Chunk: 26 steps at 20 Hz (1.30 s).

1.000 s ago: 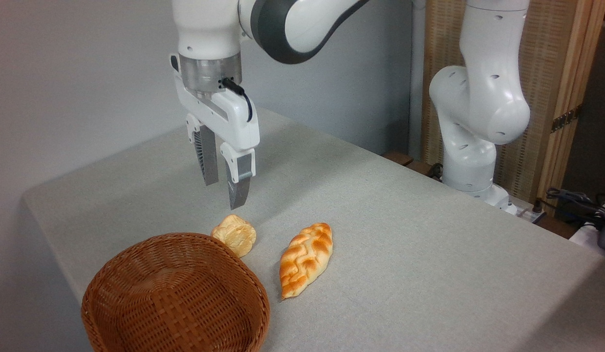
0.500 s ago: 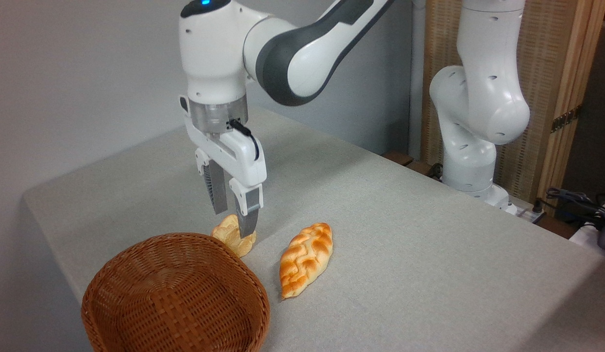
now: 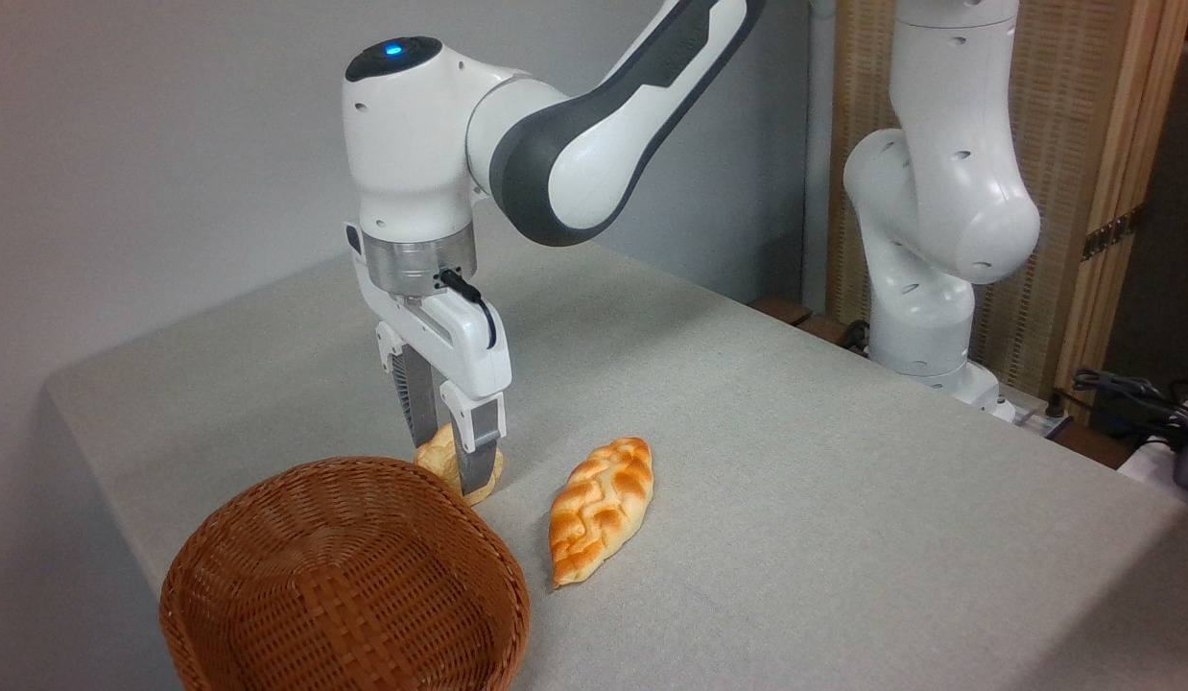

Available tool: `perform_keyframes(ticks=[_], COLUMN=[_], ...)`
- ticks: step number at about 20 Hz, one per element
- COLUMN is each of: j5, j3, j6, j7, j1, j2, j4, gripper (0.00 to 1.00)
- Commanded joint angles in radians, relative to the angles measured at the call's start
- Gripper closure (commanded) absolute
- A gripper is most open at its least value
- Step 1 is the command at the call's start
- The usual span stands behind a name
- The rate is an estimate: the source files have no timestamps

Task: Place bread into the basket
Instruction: 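Lower the gripper around the round roll and close on it, then lift the round roll and carry it over the wicker basket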

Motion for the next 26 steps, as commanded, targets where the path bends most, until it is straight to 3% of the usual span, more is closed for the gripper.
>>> perform_keyframes(ticks=[1, 7, 12, 17, 22, 26], j5=[0.002, 0.002, 0.001, -0.005, -0.013, -0.012], j3=[0.006, 0.006, 0.003, -0.006, 0.004, 0.009], j6=[-0.003, -0.028, -0.149, -0.157, -0.128, 0.031], j7=[0.015, 0.017, 0.014, 0.004, 0.014, 0.014], j1=[-0.006, -0.006, -0.006, -0.008, -0.005, 0.006], j2=[-0.007, -0.013, -0.054, -0.077, -0.077, -0.064], j4=[-0.009, -0.009, 0.007, 0.048, 0.119, 0.126], gripper=[0.55, 0.55, 0.55, 0.55, 0.54, 0.50])
